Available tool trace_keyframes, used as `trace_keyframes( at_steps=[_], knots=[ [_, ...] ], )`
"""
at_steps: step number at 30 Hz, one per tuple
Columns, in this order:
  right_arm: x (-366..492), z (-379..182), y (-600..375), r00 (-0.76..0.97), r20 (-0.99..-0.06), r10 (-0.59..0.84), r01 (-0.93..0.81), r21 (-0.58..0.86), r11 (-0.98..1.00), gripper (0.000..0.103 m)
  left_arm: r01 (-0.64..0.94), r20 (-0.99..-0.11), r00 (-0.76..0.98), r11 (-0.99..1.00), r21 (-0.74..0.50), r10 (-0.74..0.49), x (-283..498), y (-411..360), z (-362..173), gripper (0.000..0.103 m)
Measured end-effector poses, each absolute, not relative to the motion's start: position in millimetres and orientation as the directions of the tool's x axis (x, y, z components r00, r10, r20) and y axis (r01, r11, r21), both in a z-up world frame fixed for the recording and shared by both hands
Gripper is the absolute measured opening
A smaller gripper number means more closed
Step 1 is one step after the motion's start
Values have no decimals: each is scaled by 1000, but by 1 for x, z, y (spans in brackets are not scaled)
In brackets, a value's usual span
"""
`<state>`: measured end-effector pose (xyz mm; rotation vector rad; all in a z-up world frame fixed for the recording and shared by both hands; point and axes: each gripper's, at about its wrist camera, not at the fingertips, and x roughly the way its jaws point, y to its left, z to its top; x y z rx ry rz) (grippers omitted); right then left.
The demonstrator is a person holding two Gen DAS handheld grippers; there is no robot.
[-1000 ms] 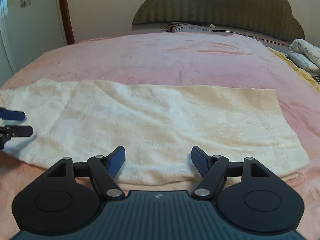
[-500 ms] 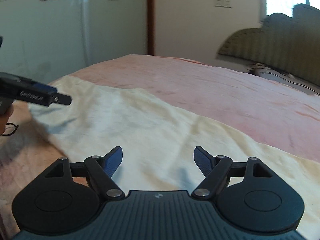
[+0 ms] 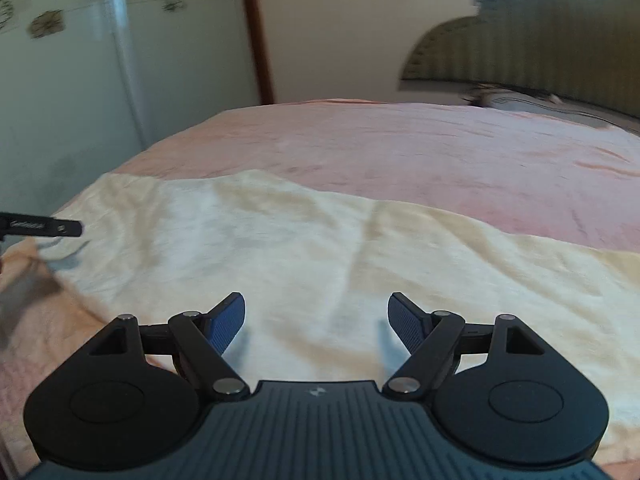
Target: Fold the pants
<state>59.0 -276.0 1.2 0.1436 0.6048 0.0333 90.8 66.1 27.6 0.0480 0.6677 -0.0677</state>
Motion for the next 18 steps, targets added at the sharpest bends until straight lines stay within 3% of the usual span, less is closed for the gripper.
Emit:
trace_keyframes(
  at_steps=[7,14,18],
  knots=[
    [35,-2,-355,823,-565,-60,198,187,962,79,256,-642,749,965,56,-161,94,-20,15,77],
    [52,-5,-429,723,-653,-226,291,-10,957,79,370,-651,721,926,75,-236,117,-77,11,81],
    [69,-21,-489,644,-704,-300,400,-26,916,80,397,-674,705,910,120,-219,128,-111,4,84]
  ],
)
